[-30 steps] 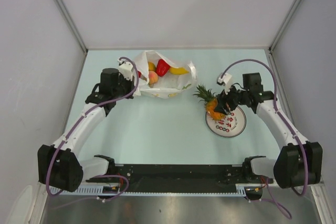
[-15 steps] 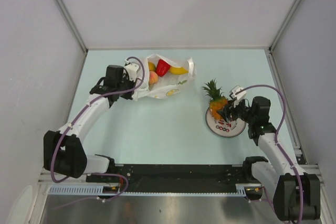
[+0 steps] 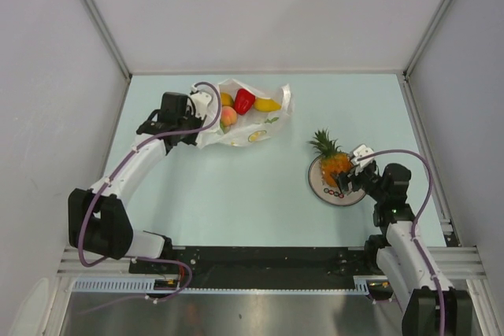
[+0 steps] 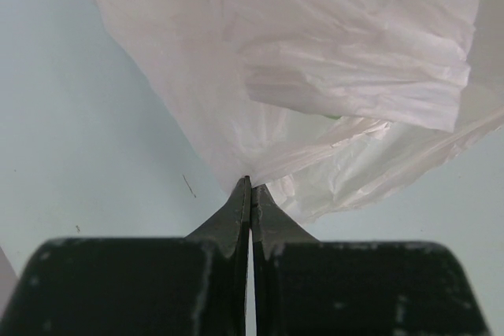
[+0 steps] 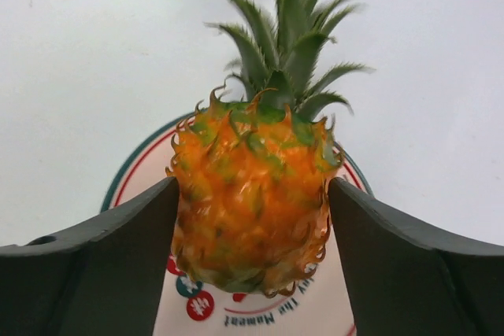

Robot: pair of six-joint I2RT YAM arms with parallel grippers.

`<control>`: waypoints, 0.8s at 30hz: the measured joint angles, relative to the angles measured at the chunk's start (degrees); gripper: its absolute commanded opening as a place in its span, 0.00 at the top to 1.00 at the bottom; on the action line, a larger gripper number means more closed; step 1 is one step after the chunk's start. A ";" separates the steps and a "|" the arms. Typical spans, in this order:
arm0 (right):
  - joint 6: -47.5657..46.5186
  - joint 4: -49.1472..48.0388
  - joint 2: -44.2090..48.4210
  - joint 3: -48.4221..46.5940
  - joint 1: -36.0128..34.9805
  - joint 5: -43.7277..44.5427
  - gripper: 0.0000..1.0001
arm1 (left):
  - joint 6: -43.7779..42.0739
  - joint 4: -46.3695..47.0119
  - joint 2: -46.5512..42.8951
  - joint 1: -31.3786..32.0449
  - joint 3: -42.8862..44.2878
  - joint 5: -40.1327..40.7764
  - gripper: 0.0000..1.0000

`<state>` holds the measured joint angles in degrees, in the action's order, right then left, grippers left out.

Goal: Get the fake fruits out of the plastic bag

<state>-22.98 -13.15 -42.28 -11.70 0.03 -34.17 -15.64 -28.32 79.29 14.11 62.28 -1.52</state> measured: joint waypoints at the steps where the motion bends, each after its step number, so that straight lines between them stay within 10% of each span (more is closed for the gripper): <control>1: -0.57 1.33 1.57 -0.04 0.83 -0.15 0.09 | 0.00 0.00 -0.04 0.02 -0.02 0.04 1.00; 20: -3.91 25.57 3.08 -21.81 2.29 1.18 0.00 | 2.05 2.93 -4.76 0.02 -2.60 -3.65 0.99; 24: -1.66 23.41 -6.34 -29.20 -4.42 7.89 0.12 | 3.67 3.72 -6.19 0.02 -2.60 -6.19 0.99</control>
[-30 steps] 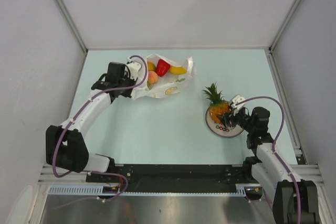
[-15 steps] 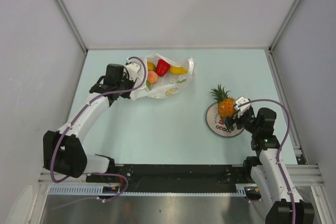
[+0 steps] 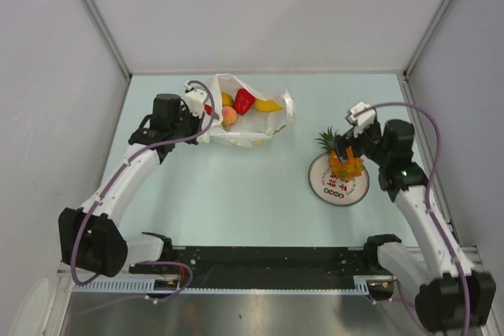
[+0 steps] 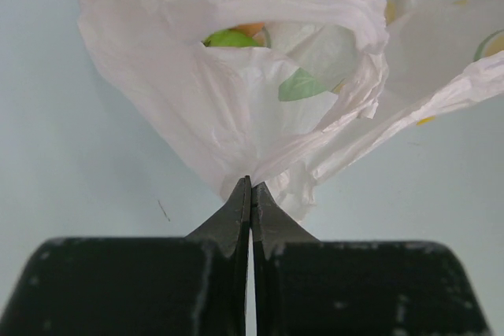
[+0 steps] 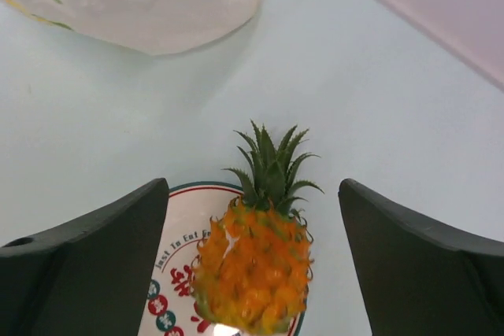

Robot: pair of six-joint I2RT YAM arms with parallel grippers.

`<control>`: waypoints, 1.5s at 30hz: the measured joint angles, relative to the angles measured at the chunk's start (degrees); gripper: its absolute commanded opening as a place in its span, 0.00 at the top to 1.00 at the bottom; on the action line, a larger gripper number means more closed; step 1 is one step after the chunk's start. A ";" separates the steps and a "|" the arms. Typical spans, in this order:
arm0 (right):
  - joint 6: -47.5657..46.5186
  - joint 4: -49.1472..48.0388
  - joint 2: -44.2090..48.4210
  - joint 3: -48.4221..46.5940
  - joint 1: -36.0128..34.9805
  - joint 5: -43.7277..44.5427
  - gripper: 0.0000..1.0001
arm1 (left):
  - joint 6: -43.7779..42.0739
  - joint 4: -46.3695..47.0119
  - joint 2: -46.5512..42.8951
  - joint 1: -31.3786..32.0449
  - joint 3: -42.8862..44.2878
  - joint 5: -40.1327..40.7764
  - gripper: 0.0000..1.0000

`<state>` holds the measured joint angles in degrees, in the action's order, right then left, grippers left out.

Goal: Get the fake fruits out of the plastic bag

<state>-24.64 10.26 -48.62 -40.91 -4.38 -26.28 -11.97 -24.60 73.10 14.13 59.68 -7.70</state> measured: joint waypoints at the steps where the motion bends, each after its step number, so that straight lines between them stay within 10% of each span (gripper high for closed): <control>1: 0.17 -0.22 -3.15 -1.14 -1.64 1.68 0.17 | 0.39 0.07 -0.44 0.00 0.00 -0.35 0.98; 7: 1.05 -1.03 -27.96 -8.92 -6.29 11.17 0.16 | 2.49 0.13 -4.46 0.00 -0.02 -2.60 0.98; 17: -0.15 -1.36 -39.15 -13.75 -7.78 18.27 0.12 | 3.56 0.39 -10.56 -0.13 -3.52 -3.06 0.97; 25: -4.00 -2.32 -46.23 -15.52 -10.73 21.33 0.80 | 4.55 0.52 -11.52 -1.40 -4.61 -3.10 0.96; 27: -4.35 -1.20 -46.29 -16.37 -10.71 21.20 0.99 | 4.68 0.63 -11.50 -1.53 -4.61 -3.13 0.96; 45: 8.22 -3.08 -9.55 -6.88 -5.29 4.79 1.00 | 6.56 3.15 -8.04 -1.57 -4.57 -5.05 0.97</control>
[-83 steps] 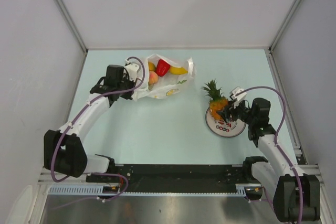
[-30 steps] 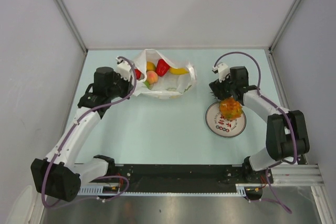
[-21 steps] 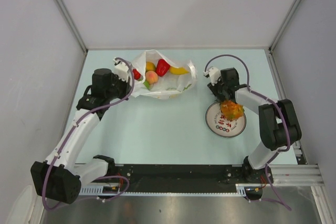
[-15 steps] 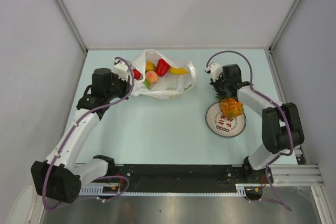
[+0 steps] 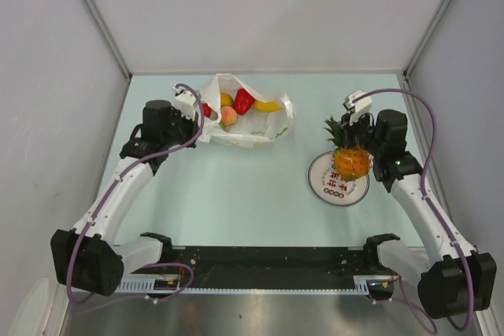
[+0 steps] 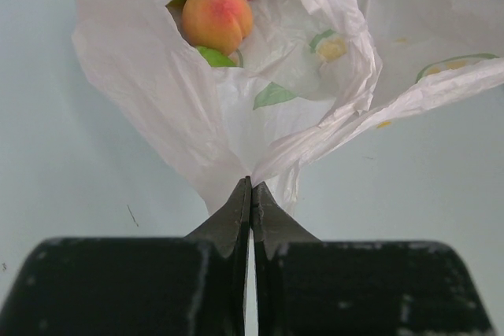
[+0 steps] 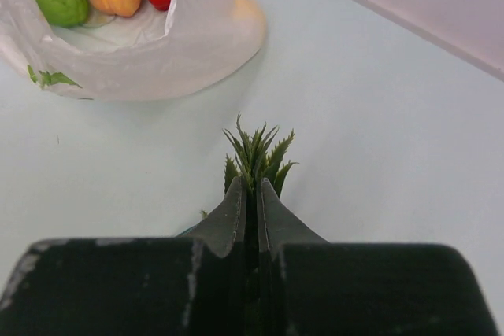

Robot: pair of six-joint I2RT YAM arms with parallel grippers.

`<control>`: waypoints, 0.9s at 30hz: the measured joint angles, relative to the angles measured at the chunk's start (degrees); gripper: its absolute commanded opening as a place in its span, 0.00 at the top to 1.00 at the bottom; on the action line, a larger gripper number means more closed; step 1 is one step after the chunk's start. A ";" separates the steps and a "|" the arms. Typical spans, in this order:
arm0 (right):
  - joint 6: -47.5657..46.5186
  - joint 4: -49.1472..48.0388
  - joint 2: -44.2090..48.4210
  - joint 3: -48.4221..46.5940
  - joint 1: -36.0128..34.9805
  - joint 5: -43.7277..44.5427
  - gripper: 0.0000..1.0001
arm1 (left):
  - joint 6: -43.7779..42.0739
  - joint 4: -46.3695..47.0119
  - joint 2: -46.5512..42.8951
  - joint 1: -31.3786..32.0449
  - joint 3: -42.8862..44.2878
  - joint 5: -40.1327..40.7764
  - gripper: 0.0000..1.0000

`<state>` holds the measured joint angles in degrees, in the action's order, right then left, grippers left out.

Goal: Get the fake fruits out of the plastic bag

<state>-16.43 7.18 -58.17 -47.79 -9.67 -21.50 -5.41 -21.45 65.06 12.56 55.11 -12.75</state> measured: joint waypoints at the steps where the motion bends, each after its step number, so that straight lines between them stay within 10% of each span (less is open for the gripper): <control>1: 0.76 -1.79 0.57 1.53 0.00 0.26 1.00 | 0.02 -0.07 0.26 0.00 0.09 0.00 0.97; 27: -10.32 -73.92 3.87 45.31 -19.04 9.86 1.00 | -5.51 1.53 10.58 -0.11 3.74 4.83 1.00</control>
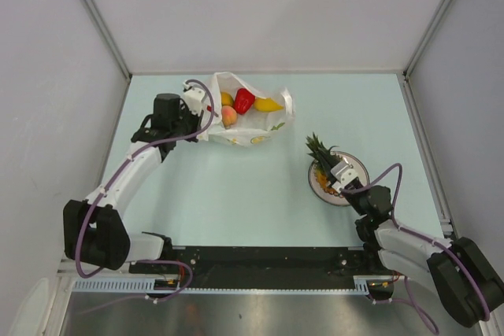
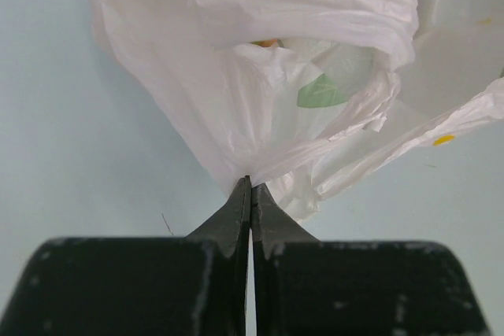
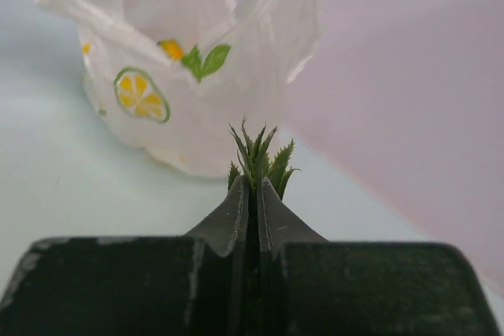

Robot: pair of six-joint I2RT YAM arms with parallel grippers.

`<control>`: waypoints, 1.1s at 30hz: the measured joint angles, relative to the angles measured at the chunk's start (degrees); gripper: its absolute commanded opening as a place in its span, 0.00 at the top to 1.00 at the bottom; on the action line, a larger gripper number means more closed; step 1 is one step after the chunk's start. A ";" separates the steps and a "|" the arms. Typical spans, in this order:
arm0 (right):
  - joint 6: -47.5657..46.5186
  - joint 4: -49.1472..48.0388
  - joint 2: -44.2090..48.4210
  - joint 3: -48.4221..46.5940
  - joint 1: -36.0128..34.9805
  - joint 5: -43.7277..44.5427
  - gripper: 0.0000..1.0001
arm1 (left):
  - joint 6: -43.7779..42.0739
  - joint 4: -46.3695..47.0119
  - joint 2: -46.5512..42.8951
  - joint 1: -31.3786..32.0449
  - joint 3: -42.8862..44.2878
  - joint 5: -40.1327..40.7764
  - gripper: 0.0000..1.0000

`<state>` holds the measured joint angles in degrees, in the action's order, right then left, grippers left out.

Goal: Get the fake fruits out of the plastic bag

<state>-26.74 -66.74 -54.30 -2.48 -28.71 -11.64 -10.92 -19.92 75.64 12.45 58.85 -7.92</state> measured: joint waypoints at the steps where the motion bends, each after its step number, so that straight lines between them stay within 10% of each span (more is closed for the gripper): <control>1: 0.15 -1.73 0.50 0.00 0.13 0.00 1.00 | 0.24 0.46 -0.37 0.00 -0.46 -0.13 1.00; 33: 1.73 4.33 2.08 0.00 4.66 -6.86 1.00 | -2.51 1.49 -1.40 0.02 -2.69 2.27 1.00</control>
<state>-25.02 -62.41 -52.23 -2.48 -24.05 -18.50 -13.43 -18.44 74.24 12.47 56.16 -5.65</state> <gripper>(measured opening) 0.040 0.005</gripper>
